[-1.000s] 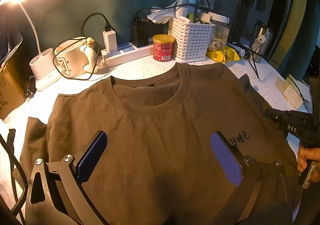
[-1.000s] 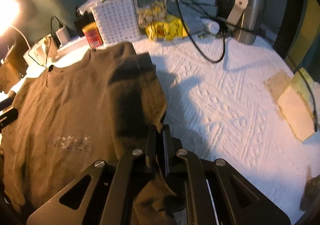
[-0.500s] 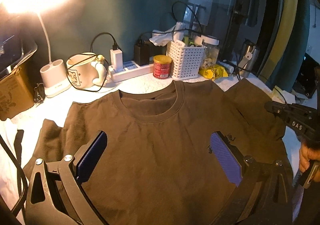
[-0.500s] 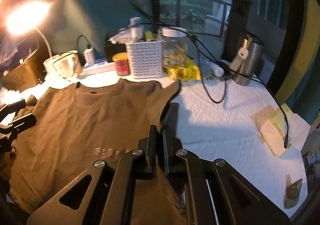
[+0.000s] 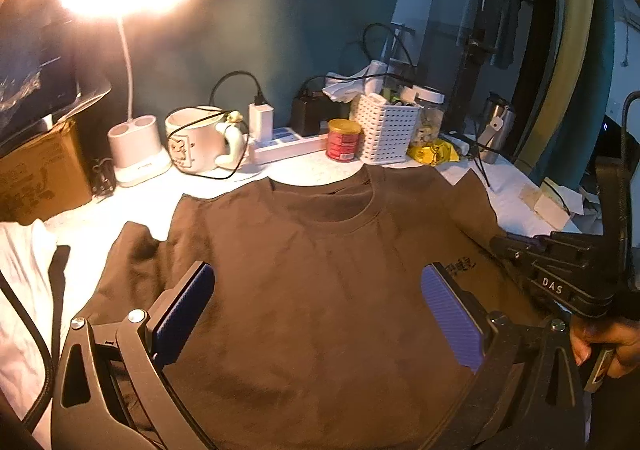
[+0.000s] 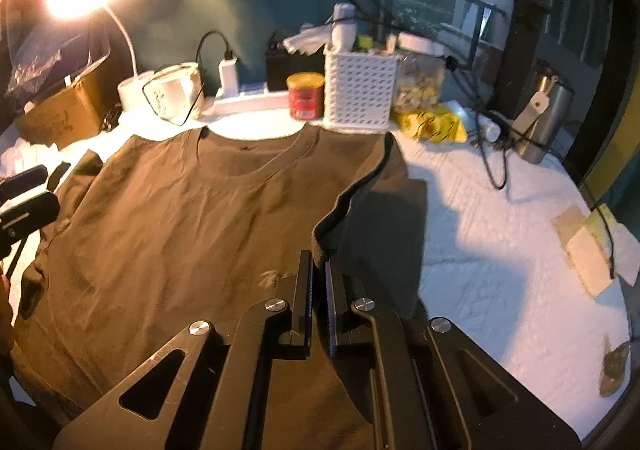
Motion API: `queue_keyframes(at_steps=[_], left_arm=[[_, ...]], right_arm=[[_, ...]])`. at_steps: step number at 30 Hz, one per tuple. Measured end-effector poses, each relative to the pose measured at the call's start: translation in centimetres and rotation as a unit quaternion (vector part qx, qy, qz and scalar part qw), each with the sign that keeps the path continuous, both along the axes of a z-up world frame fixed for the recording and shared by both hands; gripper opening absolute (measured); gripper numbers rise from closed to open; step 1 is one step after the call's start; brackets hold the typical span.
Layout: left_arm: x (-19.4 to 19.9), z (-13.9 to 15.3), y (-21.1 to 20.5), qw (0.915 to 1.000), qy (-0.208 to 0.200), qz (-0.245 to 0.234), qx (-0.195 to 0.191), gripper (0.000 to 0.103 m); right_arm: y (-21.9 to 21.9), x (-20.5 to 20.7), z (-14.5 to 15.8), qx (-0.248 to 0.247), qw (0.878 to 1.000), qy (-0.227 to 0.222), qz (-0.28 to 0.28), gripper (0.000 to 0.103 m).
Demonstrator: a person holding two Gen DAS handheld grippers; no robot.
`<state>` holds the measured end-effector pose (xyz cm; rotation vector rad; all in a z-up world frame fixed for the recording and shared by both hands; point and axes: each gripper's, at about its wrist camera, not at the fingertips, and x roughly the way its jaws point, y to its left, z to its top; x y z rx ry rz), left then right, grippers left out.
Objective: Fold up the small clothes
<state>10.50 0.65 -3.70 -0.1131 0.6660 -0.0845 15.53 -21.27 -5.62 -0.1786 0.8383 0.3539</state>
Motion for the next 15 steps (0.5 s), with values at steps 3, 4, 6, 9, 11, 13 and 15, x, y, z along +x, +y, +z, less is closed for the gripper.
queue_keyframes(at_steps=[3, 4, 6, 9, 11, 13, 15], left_arm=[[-0.3, -0.4, 0.6, 1.0000, 0.003, 0.005, -0.001, 0.102], [-0.4, -0.6, 0.8, 1.0000, 0.005, 0.006, -0.002, 0.102], [-0.5, -0.9, 1.2, 0.9999, 0.010, 0.009, -0.005, 0.102], [-0.6, -1.0, 1.3, 0.9999, 0.011, 0.008, -0.008, 0.102], [-0.7, -1.1, 1.3, 0.9999, 0.009, 0.004, -0.010, 0.102], [-0.8, -1.1, 1.3, 0.9999, 0.009, 0.002, -0.012, 0.102], [-0.9, -1.3, 1.4, 0.9999, 0.010, 0.003, -0.010, 0.102]], right_arm=[[0.8, -0.1, -1.1, -0.005, 1.000, 0.014, 0.004, 0.007], [1.0, -0.1, -1.4, -0.006, 1.000, 0.019, 0.006, 0.007], [1.4, -0.2, -2.0, -0.006, 0.999, 0.029, 0.010, 0.007], [2.0, -0.3, -2.7, -0.009, 0.999, 0.048, 0.019, 0.007], [2.2, -0.5, -3.2, -0.012, 0.998, 0.061, 0.025, 0.007], [2.4, -0.5, -3.5, -0.007, 0.997, 0.074, 0.032, 0.014], [2.3, -0.8, -3.4, 0.007, 0.996, 0.085, 0.039, 0.026]])
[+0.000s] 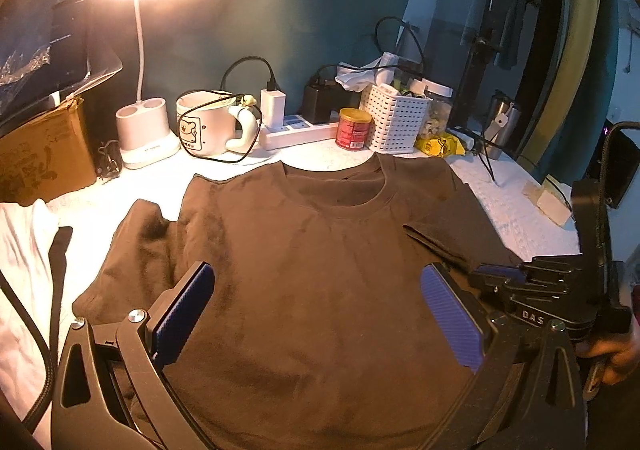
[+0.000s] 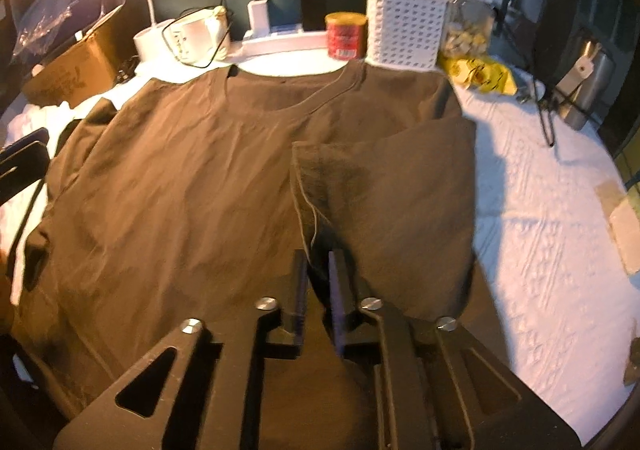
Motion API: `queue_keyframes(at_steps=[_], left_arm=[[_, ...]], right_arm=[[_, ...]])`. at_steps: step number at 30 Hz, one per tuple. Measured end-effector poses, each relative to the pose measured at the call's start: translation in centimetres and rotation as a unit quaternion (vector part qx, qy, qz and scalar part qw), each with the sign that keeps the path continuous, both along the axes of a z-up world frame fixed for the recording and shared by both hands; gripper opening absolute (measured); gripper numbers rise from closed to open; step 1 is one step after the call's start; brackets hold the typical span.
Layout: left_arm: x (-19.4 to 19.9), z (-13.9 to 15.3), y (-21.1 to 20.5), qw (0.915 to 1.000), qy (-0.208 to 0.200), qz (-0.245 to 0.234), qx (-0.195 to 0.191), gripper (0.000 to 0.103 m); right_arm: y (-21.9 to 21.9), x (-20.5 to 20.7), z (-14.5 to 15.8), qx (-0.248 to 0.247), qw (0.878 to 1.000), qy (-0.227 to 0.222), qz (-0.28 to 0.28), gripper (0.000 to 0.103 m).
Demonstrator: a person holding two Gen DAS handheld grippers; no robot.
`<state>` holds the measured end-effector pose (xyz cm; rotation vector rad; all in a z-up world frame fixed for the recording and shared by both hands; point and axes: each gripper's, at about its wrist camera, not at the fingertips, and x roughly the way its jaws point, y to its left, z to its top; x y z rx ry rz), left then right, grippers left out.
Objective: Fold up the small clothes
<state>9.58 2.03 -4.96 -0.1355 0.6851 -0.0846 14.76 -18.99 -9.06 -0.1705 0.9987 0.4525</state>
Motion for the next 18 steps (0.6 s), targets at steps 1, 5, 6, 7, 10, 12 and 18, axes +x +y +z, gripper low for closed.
queue_keyframes(at_steps=[1, 5, 6, 7, 10, 12, 18], left_arm=[[0.0, -0.1, 0.1, 1.0000, 0.002, 0.001, 0.000, 0.102], [-0.1, -0.7, 0.6, 0.9999, 0.014, 0.005, 0.000, 0.102], [-0.1, -0.8, 0.6, 0.9999, 0.016, 0.005, 0.001, 0.102], [-0.2, -0.8, 0.6, 0.9998, 0.018, 0.006, 0.002, 0.102], [-0.3, -1.0, 0.5, 0.9997, 0.022, 0.005, 0.003, 0.102], [-0.2, -1.1, 0.2, 0.9996, 0.026, 0.005, 0.000, 0.102], [-0.2, -1.5, -1.1, 0.9994, 0.035, -0.004, -0.002, 0.102]], right_arm=[[-0.1, -0.2, 0.1, 0.007, 1.000, 0.004, 0.002, 0.036], [-0.9, -0.7, 0.7, 0.018, 1.000, 0.005, -0.005, 0.044], [-1.3, -0.9, 1.1, 0.021, 1.000, 0.002, -0.008, 0.044], [-1.7, -1.1, 1.5, 0.024, 1.000, -0.002, -0.012, 0.044], [-3.6, -1.5, 2.6, 0.031, 0.999, -0.016, -0.031, 0.045], [-5.0, -1.6, 2.9, 0.028, 0.998, -0.022, -0.050, 0.046], [-7.4, -2.1, 1.3, 0.037, 0.997, 0.001, -0.071, 0.046]])
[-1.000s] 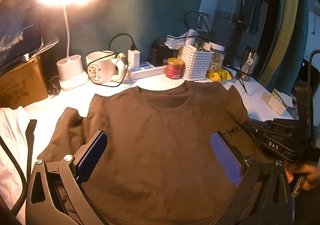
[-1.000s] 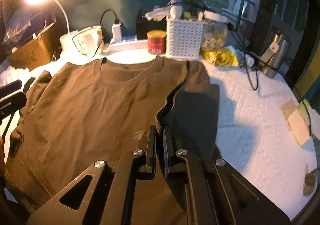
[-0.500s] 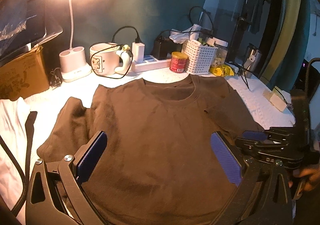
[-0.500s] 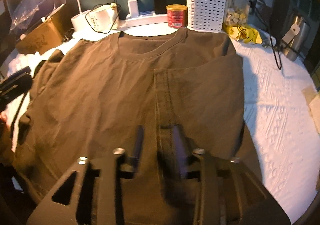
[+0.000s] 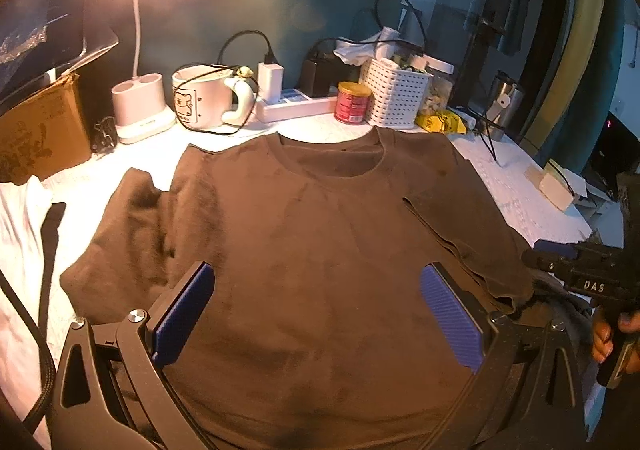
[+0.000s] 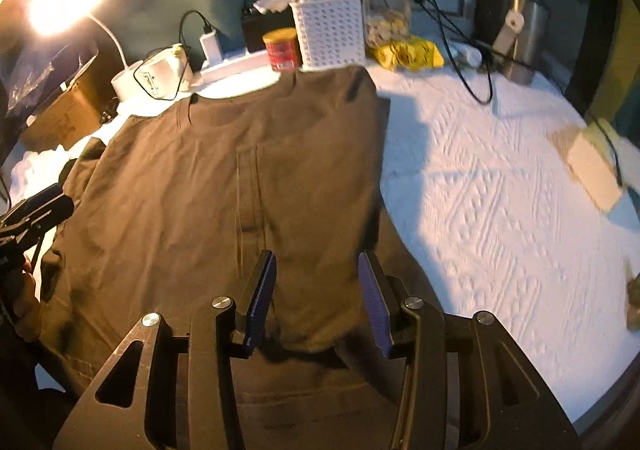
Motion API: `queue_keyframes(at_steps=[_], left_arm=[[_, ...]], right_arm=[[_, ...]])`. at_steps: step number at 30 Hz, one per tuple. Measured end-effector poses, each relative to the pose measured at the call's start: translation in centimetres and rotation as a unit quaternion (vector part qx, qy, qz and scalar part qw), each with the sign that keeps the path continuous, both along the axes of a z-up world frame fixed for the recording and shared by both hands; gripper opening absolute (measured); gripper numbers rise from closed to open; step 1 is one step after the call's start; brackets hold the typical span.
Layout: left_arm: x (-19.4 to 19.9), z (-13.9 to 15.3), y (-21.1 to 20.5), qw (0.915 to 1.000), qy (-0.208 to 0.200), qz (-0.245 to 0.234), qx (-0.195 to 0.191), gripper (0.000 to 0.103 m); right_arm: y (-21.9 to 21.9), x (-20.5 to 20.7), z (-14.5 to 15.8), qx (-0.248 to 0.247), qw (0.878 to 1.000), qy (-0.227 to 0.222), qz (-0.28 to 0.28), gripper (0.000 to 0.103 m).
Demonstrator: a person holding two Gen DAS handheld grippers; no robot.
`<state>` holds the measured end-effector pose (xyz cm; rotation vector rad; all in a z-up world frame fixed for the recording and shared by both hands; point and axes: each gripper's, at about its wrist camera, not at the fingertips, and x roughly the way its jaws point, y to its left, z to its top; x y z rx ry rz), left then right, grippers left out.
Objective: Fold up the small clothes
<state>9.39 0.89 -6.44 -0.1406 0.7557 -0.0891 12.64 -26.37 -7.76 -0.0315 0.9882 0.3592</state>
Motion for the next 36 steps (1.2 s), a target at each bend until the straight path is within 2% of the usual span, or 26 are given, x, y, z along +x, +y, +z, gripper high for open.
queue_keyframes(at_steps=[6, 10, 14, 24, 29, 31, 32, 35, 36], left_arm=[[-0.2, -0.3, -0.7, 0.9999, 0.010, -0.005, 0.008, 0.102], [-0.5, 0.0, -0.3, 0.9999, 0.010, 0.000, 0.012, 0.102], [-0.8, 0.2, 0.8, 0.9998, 0.009, 0.010, 0.016, 0.102], [-0.9, 0.3, 7.5, 0.9976, 0.011, 0.062, 0.030, 0.102], [0.5, 0.7, 11.6, 0.9968, 0.014, 0.077, 0.016, 0.101], [1.4, 0.5, 12.6, 0.9967, 0.025, 0.075, 0.014, 0.095], [1.8, 0.3, 12.9, 0.9964, 0.031, 0.076, 0.017, 0.089], [3.1, -0.6, 13.8, 0.9950, 0.050, 0.078, 0.037, 0.089], [3.7, -1.2, 13.8, 0.9938, 0.056, 0.078, 0.056, 0.089]], right_arm=[[1.2, -0.8, -2.7, 0.019, 0.999, 0.043, 0.027, 0.046], [2.3, -1.4, -2.5, 0.022, 0.998, 0.037, 0.046, 0.046], [3.3, -1.3, -1.4, 0.005, 0.999, 0.015, 0.047, 0.046], [4.9, -0.4, -1.1, 0.006, 0.998, 0.005, 0.057, 0.046], [5.6, 0.5, -1.2, 0.005, 0.998, 0.002, 0.056, 0.046], [5.7, 0.8, -1.4, 0.005, 0.999, 0.001, 0.053, 0.046], [5.8, 1.0, -1.4, 0.005, 0.999, 0.001, 0.052, 0.046], [5.8, 1.5, -1.4, 0.007, 0.999, -0.003, 0.050, 0.046], [5.8, 1.7, -1.3, 0.008, 0.999, -0.005, 0.050, 0.046]])
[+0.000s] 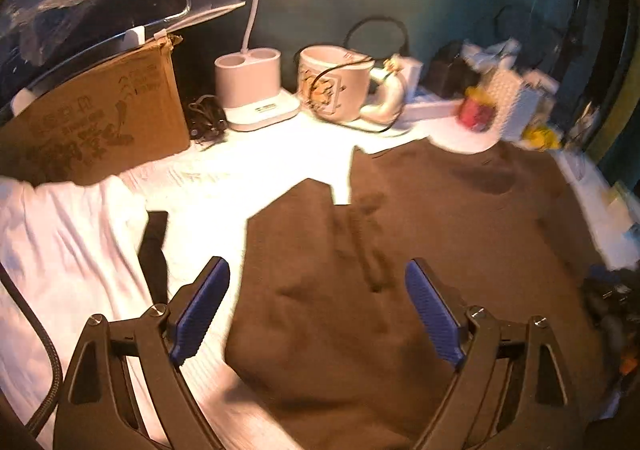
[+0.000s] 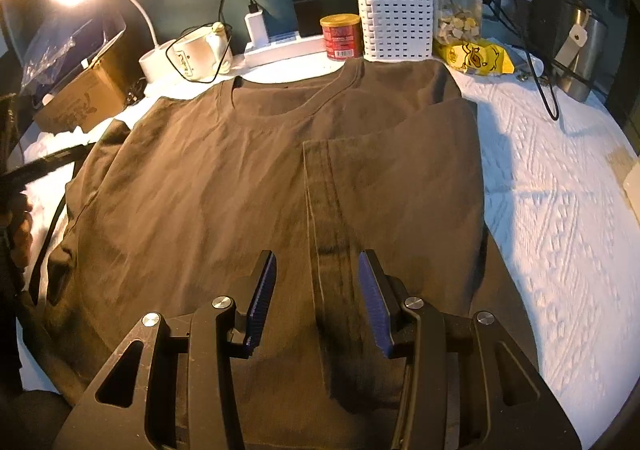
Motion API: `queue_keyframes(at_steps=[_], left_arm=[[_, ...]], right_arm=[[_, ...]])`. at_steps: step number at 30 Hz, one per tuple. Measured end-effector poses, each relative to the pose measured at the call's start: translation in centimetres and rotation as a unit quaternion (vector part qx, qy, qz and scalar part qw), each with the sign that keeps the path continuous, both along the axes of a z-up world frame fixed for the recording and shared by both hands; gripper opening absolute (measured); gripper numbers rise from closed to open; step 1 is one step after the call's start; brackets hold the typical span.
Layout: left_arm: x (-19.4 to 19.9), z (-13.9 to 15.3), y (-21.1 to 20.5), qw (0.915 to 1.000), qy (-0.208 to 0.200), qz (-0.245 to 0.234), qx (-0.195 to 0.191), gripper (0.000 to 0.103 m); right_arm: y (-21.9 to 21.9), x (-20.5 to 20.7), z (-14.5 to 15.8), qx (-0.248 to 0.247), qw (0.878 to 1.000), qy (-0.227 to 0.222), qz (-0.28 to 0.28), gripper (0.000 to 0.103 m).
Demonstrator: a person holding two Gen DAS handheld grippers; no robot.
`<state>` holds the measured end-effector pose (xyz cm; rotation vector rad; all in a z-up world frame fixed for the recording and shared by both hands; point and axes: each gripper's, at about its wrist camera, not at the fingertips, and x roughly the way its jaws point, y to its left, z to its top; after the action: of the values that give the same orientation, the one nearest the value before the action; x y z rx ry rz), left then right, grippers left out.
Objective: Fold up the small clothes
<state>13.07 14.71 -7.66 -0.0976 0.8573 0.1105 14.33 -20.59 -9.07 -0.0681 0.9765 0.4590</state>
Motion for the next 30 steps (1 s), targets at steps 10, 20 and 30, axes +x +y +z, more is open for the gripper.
queue_keyframes(at_steps=[10, 20, 30], left_arm=[[1.5, -3.8, -0.4, 0.9965, 0.062, -0.035, 0.043, 0.040], [-0.3, -1.6, 0.4, 0.9995, 0.015, 0.019, 0.022, 0.004], [-1.4, 0.9, -4.2, 0.9982, -0.024, -0.004, 0.054, 0.004]], right_arm=[[-1.7, 0.7, -0.3, 0.006, 1.000, 0.002, -0.009, 0.046], [-2.9, -0.5, 0.7, 0.020, 1.000, -0.011, -0.005, 0.046], [-4.0, -1.7, 1.4, 0.032, 0.999, -0.020, -0.007, 0.046]])
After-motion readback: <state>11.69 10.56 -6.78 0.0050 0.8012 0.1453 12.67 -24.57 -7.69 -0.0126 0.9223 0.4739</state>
